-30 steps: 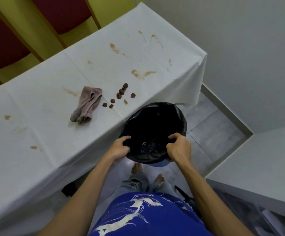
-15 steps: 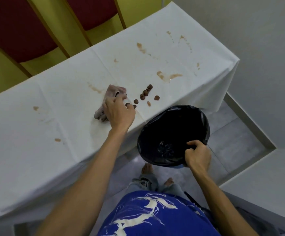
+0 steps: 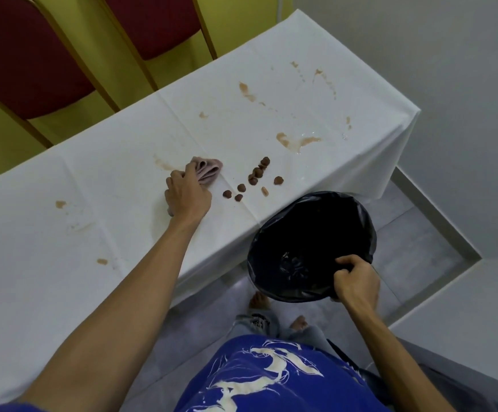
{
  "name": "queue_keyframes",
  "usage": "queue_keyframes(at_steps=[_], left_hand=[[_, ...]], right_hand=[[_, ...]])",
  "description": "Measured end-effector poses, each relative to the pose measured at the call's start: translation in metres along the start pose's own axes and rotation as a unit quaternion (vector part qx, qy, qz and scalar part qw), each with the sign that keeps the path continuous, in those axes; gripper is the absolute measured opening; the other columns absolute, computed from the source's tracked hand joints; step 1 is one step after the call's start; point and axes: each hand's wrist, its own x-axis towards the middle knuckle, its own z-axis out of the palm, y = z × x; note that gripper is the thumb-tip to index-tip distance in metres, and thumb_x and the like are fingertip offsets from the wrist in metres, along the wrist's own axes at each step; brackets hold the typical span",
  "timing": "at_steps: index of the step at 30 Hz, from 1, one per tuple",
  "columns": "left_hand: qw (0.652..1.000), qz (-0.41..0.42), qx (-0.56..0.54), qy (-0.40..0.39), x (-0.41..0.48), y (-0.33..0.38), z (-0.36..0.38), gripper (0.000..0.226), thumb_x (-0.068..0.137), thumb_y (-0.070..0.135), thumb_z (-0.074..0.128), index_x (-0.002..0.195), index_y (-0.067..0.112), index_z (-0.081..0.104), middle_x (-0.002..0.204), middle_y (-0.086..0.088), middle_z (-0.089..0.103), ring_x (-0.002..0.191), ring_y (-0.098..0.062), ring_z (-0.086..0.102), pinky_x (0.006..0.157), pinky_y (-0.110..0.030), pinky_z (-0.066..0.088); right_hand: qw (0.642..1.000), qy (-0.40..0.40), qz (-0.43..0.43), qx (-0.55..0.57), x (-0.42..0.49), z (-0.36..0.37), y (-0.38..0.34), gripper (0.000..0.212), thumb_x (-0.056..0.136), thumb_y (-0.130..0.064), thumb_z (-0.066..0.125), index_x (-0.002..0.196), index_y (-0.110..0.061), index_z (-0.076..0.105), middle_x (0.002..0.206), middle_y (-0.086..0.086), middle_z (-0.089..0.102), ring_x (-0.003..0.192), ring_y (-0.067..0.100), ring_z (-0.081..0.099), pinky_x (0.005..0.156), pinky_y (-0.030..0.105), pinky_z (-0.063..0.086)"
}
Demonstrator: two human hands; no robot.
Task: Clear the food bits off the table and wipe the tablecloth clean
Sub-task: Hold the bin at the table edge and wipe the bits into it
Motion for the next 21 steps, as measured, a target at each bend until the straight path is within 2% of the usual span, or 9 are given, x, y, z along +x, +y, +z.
queue_keyframes(at_steps=[4, 8, 12, 15, 17, 19, 20, 21], left_hand=[[0.998, 0.039, -0.043, -0.008, -0.006, 0.008, 0.007, 0.052, 0.092, 0.01, 0.059, 0.141, 0.025, 0.048, 0.13, -0.012, 0.042, 0.121, -0.032, 0.042, 0.092, -0.039, 0.046], [0.996, 0.062, -0.07, -0.009, -0.024, 0.013, 0.022, 0.046, 0.091, 0.006, 0.06, 0.135, 0.021, 0.051, 0.128, -0.012, 0.038, 0.116, -0.033, 0.041, 0.096, -0.039, 0.047], [0.989, 0.09, -0.109, -0.047, -0.051, 0.023, 0.031, 0.045, 0.092, 0.002, 0.052, 0.134, 0.02, 0.051, 0.125, -0.011, 0.037, 0.114, -0.031, 0.038, 0.097, -0.035, 0.044], [0.98, 0.12, -0.142, -0.069, -0.085, 0.033, 0.039, 0.048, 0.092, 0.001, 0.05, 0.136, 0.021, 0.051, 0.121, -0.007, 0.036, 0.108, -0.024, 0.036, 0.095, -0.03, 0.042], [0.969, 0.131, -0.174, -0.115, -0.11, 0.039, 0.045, 0.05, 0.091, 0.001, 0.05, 0.138, 0.02, 0.052, 0.117, -0.002, 0.034, 0.107, -0.02, 0.036, 0.096, -0.025, 0.038], [0.948, 0.16, -0.205, -0.186, -0.132, 0.04, 0.053, 0.042, 0.086, 0.003, 0.049, 0.123, 0.017, 0.061, 0.108, -0.005, 0.042, 0.102, -0.026, 0.049, 0.098, -0.035, 0.047], [0.938, 0.174, -0.216, -0.206, -0.142, 0.039, 0.055, 0.033, 0.082, 0.005, 0.048, 0.109, 0.016, 0.065, 0.099, -0.008, 0.049, 0.093, -0.029, 0.055, 0.092, -0.044, 0.051], [0.933, 0.183, -0.228, -0.212, -0.149, 0.037, 0.056, 0.026, 0.08, 0.006, 0.049, 0.098, 0.015, 0.066, 0.091, -0.009, 0.054, 0.084, -0.027, 0.057, 0.083, -0.047, 0.051]], right_hand=[[1.0, 0.004, 0.002, 0.003, 0.001, 0.002, 0.002, 0.033, 0.092, 0.001, 0.053, 0.114, -0.02, 0.066, 0.078, -0.005, 0.061, 0.052, 0.023, 0.069, 0.056, 0.043, 0.062], [1.0, 0.017, 0.008, -0.001, 0.0, 0.009, 0.007, 0.034, 0.09, -0.004, 0.054, 0.107, -0.032, 0.065, 0.09, 0.002, 0.066, 0.064, 0.024, 0.069, 0.062, 0.047, 0.062], [0.999, 0.028, 0.028, -0.002, -0.004, 0.011, 0.006, 0.039, 0.087, -0.005, 0.054, 0.098, -0.041, 0.062, 0.085, -0.002, 0.066, 0.064, 0.025, 0.069, 0.061, 0.045, 0.062], [0.999, 0.035, 0.035, -0.001, -0.005, 0.008, 0.002, 0.039, 0.084, -0.004, 0.053, 0.101, -0.036, 0.066, 0.084, 0.002, 0.069, 0.065, 0.027, 0.069, 0.063, 0.045, 0.062], [0.999, 0.036, 0.027, -0.002, -0.004, 0.004, 0.002, 0.04, 0.082, -0.004, 0.051, 0.103, -0.033, 0.068, 0.082, 0.003, 0.071, 0.065, 0.027, 0.07, 0.064, 0.044, 0.062], [0.999, 0.036, 0.021, -0.002, -0.003, 0.002, 0.002, 0.042, 0.08, -0.002, 0.051, 0.103, -0.032, 0.069, 0.085, 0.002, 0.071, 0.067, 0.027, 0.07, 0.064, 0.044, 0.062], [0.999, 0.039, 0.019, -0.003, -0.003, 0.001, 0.002, 0.043, 0.079, -0.002, 0.05, 0.104, -0.031, 0.07, 0.089, 0.002, 0.071, 0.069, 0.027, 0.07, 0.064, 0.044, 0.062], [0.999, 0.04, 0.018, -0.003, -0.003, -0.001, 0.002, 0.043, 0.079, -0.002, 0.051, 0.104, -0.03, 0.07, 0.092, 0.002, 0.071, 0.071, 0.026, 0.07, 0.065, 0.044, 0.063]])
